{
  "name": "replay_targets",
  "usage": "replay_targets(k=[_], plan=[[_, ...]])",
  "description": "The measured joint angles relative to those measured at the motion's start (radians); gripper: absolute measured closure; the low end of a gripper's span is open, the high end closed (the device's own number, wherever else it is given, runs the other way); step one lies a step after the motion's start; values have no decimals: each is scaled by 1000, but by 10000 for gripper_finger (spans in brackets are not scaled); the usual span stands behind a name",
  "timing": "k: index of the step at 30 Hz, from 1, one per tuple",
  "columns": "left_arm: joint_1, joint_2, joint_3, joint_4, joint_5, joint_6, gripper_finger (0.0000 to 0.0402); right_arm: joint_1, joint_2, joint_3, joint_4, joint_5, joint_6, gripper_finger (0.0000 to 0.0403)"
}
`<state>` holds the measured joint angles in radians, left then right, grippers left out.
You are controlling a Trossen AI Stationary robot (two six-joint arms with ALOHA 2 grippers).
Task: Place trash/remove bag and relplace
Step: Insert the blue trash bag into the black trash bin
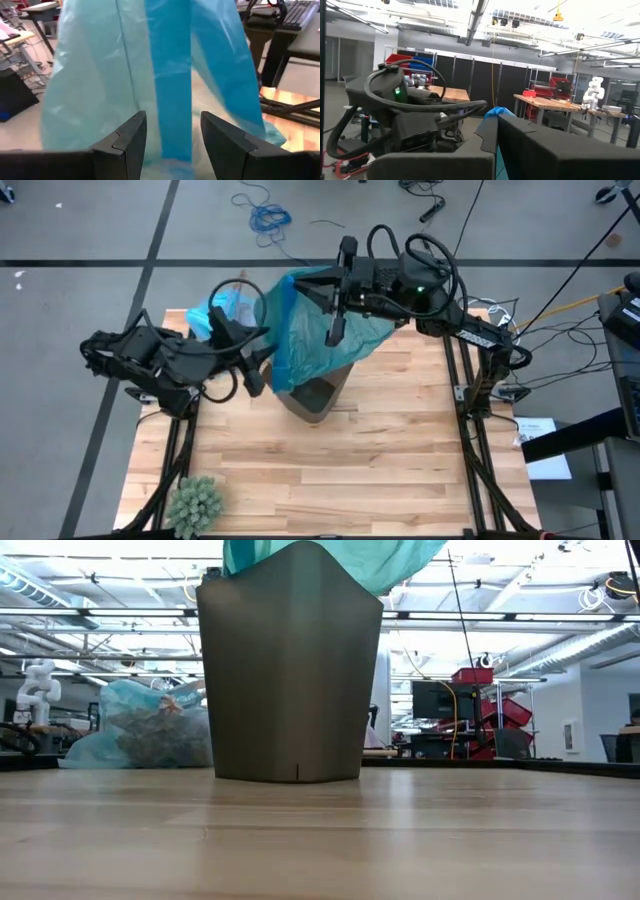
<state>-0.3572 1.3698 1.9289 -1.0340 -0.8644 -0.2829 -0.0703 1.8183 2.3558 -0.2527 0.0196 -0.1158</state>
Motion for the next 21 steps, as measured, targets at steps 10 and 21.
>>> replay_targets(k=[10, 21], plan=[[96, 90, 0, -86, -65, 1, 218, -3, 0, 0, 3, -15, 0, 403], [154, 78, 20, -155, -186, -40, 361, -2, 0, 0, 38, -30, 25, 403]])
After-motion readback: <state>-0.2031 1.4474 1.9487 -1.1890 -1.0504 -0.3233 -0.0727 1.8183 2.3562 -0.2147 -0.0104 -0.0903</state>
